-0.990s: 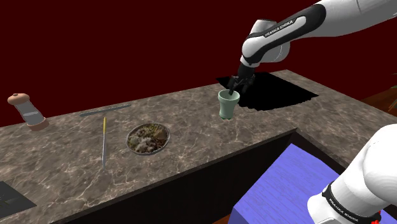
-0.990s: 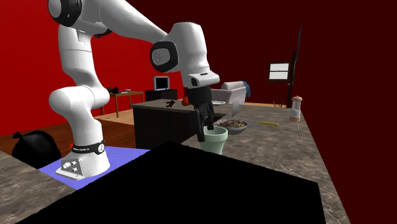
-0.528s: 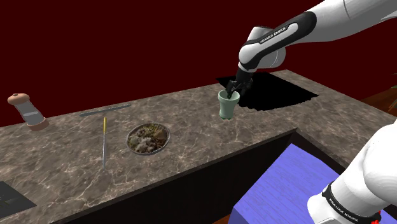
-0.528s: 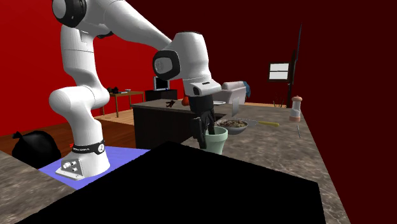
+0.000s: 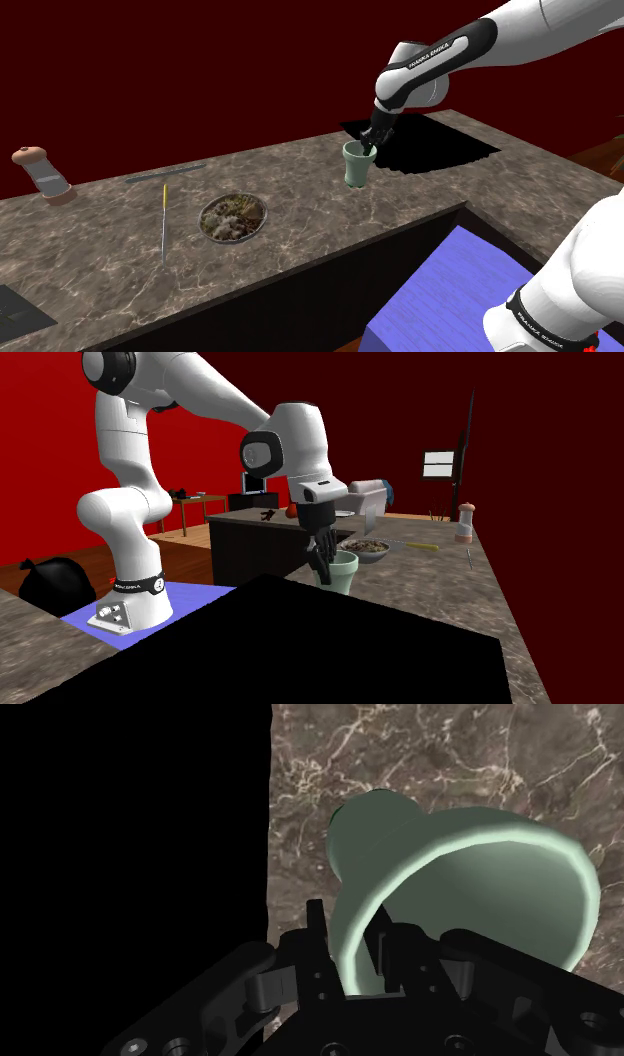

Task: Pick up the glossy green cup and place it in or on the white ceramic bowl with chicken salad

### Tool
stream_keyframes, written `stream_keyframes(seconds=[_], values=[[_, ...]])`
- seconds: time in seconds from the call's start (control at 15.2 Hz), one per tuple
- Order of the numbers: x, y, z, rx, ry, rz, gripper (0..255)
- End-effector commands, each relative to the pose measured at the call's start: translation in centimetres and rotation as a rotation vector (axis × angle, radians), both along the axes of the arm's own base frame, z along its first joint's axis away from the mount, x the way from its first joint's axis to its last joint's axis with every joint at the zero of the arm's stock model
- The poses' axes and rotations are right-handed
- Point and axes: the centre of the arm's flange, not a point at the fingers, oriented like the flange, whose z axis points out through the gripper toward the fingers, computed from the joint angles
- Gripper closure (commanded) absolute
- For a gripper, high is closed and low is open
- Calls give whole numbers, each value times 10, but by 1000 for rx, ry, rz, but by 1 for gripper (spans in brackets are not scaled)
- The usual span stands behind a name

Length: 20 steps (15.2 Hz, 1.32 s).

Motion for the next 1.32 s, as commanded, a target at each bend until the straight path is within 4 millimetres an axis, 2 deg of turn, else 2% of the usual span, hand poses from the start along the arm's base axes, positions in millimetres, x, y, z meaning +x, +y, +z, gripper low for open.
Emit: stream_keyframes(seconds=[0.0,0.33,1.25], values=[[0,0,0,0,0,0,255],[0,0,0,0,0,0,255],[0,0,74,0,0,0,255]])
